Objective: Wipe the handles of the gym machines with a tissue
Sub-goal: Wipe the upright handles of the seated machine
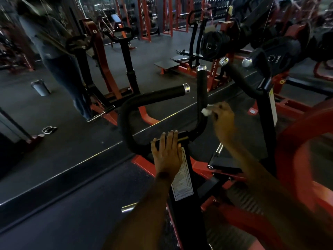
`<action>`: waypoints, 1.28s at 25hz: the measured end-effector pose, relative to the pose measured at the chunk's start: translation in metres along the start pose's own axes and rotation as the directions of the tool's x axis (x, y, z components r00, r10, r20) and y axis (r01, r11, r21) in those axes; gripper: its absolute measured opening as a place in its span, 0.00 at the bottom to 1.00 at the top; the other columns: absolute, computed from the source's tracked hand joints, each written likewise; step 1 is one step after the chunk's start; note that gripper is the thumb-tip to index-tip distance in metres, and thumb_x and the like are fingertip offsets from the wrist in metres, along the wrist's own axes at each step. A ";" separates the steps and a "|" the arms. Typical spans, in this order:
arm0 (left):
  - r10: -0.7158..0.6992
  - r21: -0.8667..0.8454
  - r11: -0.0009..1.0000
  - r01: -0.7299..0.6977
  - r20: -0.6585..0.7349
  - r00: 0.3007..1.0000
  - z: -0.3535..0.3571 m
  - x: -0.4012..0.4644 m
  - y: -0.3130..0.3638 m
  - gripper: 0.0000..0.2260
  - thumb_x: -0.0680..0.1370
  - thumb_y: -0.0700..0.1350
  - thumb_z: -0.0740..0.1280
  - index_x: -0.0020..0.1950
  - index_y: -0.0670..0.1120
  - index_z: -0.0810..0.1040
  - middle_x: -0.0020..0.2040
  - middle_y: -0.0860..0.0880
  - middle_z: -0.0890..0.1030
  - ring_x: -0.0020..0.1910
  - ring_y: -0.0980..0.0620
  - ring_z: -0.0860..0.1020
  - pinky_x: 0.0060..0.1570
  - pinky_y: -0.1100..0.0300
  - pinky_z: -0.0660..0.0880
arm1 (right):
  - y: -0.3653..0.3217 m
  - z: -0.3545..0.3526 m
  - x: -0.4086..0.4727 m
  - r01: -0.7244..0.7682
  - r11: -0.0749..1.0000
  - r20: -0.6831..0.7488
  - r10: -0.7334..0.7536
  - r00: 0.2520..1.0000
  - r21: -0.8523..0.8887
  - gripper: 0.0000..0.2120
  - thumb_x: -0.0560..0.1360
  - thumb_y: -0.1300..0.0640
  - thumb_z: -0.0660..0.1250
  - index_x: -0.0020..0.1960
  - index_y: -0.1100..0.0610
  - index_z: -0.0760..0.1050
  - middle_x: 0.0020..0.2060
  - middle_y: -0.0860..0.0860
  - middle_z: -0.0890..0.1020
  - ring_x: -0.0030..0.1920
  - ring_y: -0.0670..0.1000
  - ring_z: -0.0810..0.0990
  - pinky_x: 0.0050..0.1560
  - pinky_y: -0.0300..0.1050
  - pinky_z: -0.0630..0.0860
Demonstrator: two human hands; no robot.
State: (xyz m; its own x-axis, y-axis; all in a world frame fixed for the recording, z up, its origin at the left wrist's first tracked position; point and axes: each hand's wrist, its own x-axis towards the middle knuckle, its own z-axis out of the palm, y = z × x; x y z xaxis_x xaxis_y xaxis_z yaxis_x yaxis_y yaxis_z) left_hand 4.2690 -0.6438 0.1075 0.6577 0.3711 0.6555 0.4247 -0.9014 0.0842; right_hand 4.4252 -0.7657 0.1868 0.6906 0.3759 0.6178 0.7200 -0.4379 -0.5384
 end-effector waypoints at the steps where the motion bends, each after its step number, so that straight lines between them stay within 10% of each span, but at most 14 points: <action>1: 0.002 -0.002 1.000 -0.002 -0.010 1.000 0.000 0.001 0.000 0.21 0.78 0.50 0.55 0.68 0.44 0.73 0.62 0.46 0.78 0.64 0.46 0.72 0.64 0.42 0.60 | -0.004 0.006 -0.004 0.060 0.998 0.027 -0.060 0.998 -0.031 0.12 0.72 0.68 0.67 0.56 0.66 0.77 0.50 0.61 0.76 0.50 0.57 0.78 0.51 0.35 0.71; 8: 0.007 -0.010 1.000 -0.007 -0.012 1.000 -0.001 0.002 0.001 0.22 0.78 0.50 0.55 0.68 0.44 0.74 0.62 0.46 0.78 0.64 0.46 0.70 0.65 0.43 0.59 | -0.026 0.012 -0.041 0.056 0.994 0.129 -0.043 0.991 -0.091 0.07 0.71 0.71 0.64 0.48 0.69 0.79 0.46 0.64 0.78 0.49 0.63 0.76 0.50 0.51 0.72; 12: -0.002 -0.016 1.000 0.002 0.004 1.000 0.000 0.001 0.001 0.22 0.78 0.50 0.54 0.68 0.44 0.74 0.64 0.46 0.78 0.66 0.45 0.70 0.65 0.43 0.59 | -0.037 0.000 -0.055 0.101 0.995 0.196 -0.103 0.975 0.021 0.06 0.73 0.68 0.65 0.48 0.66 0.80 0.43 0.59 0.77 0.43 0.56 0.77 0.42 0.37 0.70; 16: 0.000 -0.034 0.999 0.001 0.037 0.999 0.001 0.001 0.001 0.22 0.80 0.50 0.52 0.70 0.44 0.72 0.69 0.46 0.75 0.69 0.44 0.71 0.65 0.43 0.59 | -0.021 0.000 -0.008 -0.099 0.995 0.108 0.101 0.989 -0.026 0.10 0.77 0.65 0.59 0.56 0.61 0.75 0.54 0.59 0.75 0.52 0.57 0.74 0.52 0.48 0.71; 21: -0.005 -0.031 0.999 0.006 0.043 0.999 0.003 0.001 -0.001 0.22 0.80 0.50 0.52 0.70 0.44 0.70 0.69 0.46 0.74 0.70 0.44 0.68 0.66 0.43 0.58 | -0.033 0.026 -0.048 0.152 0.988 0.397 -0.135 0.908 -0.012 0.08 0.76 0.67 0.60 0.53 0.68 0.74 0.53 0.61 0.74 0.54 0.59 0.72 0.55 0.49 0.70; 26: 0.000 -0.013 1.000 0.001 0.040 0.999 0.000 0.000 0.000 0.22 0.80 0.50 0.52 0.71 0.45 0.69 0.69 0.46 0.74 0.69 0.44 0.70 0.65 0.43 0.58 | -0.040 0.016 -0.031 -0.025 0.990 0.161 0.003 0.987 0.136 0.04 0.77 0.56 0.62 0.52 0.50 0.73 0.49 0.52 0.77 0.49 0.51 0.79 0.49 0.44 0.77; 32: 0.002 0.001 1.000 -0.002 0.139 0.990 -0.010 0.001 0.001 0.23 0.80 0.51 0.52 0.72 0.44 0.70 0.70 0.46 0.74 0.70 0.44 0.69 0.67 0.43 0.58 | -0.053 0.009 -0.025 -0.032 0.997 0.348 0.006 0.937 0.070 0.06 0.76 0.65 0.63 0.50 0.65 0.77 0.46 0.60 0.77 0.47 0.55 0.77 0.48 0.40 0.70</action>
State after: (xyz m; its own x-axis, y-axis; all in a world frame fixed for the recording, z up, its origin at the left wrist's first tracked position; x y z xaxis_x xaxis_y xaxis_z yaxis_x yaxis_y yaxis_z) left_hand 4.2643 -0.6468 0.1161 0.7386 0.3967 0.5451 0.4238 -0.9020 0.0822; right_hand 4.3702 -0.7446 0.1947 0.6755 0.6339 0.3765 0.7003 -0.3919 -0.5967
